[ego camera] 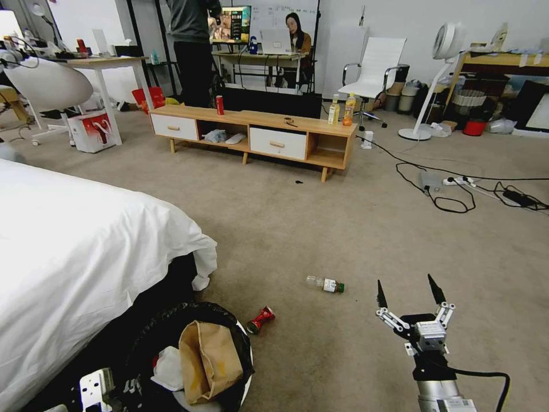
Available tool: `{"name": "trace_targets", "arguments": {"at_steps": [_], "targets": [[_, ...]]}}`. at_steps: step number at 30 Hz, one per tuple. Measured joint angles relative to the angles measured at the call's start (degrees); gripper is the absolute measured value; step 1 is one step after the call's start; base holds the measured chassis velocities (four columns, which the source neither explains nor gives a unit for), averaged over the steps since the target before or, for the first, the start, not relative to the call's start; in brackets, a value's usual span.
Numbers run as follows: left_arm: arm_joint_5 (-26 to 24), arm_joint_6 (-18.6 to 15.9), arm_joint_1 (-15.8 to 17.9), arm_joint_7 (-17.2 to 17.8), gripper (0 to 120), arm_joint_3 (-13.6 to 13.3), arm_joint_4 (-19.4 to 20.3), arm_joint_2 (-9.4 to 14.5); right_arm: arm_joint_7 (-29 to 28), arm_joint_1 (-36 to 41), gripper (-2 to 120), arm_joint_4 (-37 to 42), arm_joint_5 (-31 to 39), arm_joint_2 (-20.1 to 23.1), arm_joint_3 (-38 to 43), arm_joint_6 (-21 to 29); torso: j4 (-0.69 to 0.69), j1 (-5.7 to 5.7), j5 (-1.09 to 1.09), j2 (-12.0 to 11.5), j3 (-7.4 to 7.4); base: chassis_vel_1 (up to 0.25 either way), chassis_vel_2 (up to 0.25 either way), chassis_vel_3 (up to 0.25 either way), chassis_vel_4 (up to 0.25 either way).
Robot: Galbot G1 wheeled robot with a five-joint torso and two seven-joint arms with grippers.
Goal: Pick up the trash bin and place the garbage on the floor into it.
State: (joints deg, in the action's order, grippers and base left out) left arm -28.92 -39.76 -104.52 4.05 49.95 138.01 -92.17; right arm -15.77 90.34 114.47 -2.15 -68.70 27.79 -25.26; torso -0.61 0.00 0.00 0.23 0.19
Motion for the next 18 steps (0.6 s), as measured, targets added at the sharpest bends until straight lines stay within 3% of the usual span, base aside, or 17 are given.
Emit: {"name": "trace_targets", "arguments": {"at_steps": [18], "targets": [[-0.16, 0.01, 0.10, -0.01, 1, 0.16, 0.18, 0.03, 0.90, -1.11, 100, -0.29, 2.25, 2.66, -1.47, 1.48, 0.00, 0.00, -0.01, 0.00, 0.00, -0.017, -0.017, 0.013, 0.019]]}}
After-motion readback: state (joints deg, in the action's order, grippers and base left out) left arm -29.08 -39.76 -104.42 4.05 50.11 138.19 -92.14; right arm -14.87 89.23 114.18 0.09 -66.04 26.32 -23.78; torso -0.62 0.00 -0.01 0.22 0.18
